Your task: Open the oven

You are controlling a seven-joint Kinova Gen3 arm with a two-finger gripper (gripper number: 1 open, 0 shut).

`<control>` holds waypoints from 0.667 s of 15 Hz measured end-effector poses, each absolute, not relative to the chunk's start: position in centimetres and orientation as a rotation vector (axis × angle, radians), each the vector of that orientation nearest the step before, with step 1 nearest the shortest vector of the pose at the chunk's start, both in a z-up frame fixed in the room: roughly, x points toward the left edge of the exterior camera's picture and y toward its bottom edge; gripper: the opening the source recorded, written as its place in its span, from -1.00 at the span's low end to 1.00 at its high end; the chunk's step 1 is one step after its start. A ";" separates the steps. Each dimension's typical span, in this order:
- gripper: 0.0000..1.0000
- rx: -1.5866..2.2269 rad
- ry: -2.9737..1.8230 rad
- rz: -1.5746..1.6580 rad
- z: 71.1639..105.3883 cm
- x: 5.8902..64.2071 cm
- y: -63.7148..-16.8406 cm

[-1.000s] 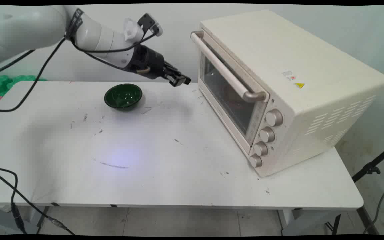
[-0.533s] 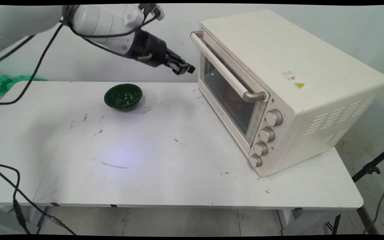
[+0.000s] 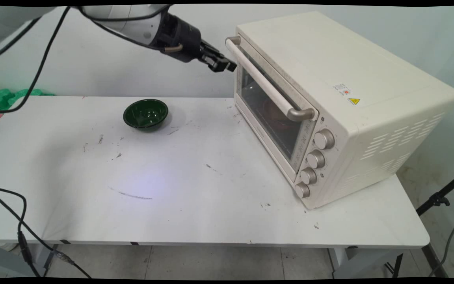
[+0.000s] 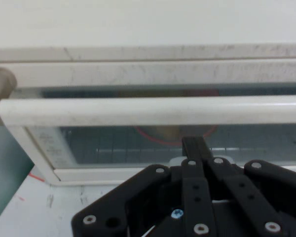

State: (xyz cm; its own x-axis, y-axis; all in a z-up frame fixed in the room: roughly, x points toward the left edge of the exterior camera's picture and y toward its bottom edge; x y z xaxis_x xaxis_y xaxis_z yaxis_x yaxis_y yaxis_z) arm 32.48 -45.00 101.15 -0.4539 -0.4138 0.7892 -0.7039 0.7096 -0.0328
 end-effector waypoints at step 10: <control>-1.00 0.789 -2.138 0.492 103.2 29.3 -47.0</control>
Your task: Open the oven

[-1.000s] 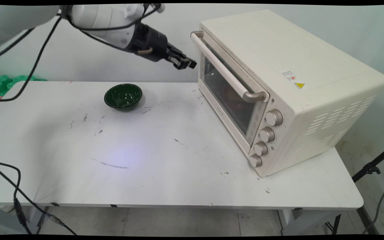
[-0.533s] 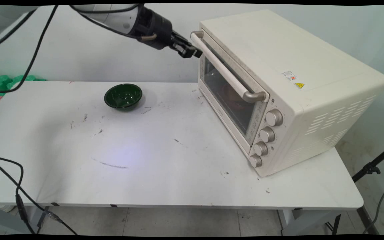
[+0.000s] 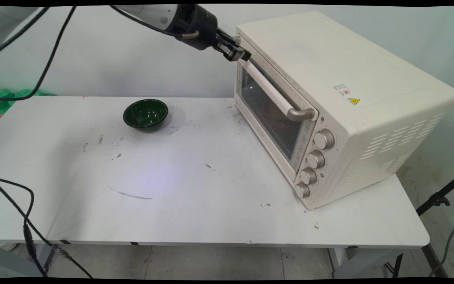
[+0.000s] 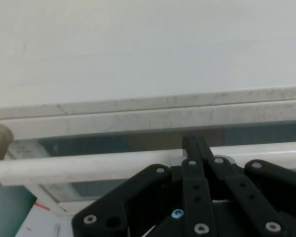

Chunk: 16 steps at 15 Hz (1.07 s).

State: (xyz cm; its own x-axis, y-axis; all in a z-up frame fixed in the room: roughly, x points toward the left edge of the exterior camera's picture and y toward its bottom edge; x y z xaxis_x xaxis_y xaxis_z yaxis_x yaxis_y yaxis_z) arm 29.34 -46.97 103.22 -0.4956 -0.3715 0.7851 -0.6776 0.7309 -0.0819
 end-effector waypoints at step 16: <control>-1.00 0.753 -2.215 0.529 100.8 26.1 -49.5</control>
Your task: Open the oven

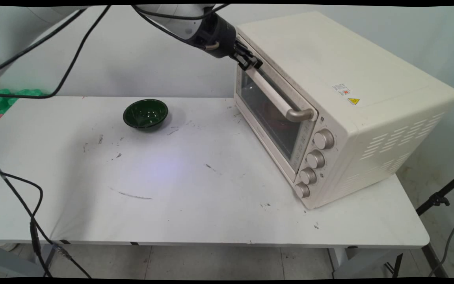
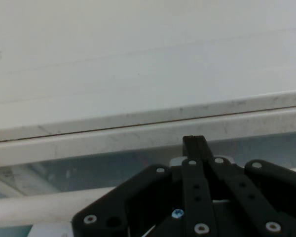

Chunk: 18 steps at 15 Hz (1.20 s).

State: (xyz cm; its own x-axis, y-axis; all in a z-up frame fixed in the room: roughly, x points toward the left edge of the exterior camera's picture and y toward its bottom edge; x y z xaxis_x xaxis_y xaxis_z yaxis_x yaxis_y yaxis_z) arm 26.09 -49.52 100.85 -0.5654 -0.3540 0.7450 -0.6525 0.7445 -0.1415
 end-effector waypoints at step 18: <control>-1.00 0.766 -2.279 0.478 98.0 29.1 -46.0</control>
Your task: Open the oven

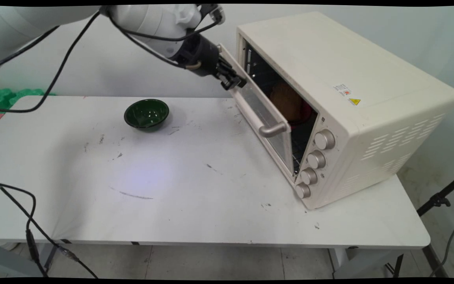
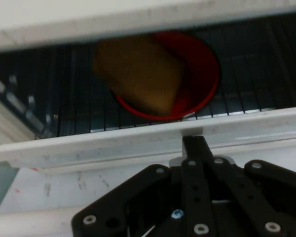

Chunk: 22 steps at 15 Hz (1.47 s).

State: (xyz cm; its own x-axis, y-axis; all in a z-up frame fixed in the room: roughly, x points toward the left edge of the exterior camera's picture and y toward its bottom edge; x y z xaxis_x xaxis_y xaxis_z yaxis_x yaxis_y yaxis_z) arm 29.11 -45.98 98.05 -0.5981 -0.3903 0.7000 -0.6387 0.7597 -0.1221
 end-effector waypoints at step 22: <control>-1.00 0.799 -2.226 0.428 87.9 40.0 -41.1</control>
State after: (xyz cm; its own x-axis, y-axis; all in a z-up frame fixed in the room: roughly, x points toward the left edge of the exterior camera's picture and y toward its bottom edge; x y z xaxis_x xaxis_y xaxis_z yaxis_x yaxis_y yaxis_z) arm 40.02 -41.09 87.90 -0.5475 -0.4157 0.7263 -0.6552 0.7528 -0.0631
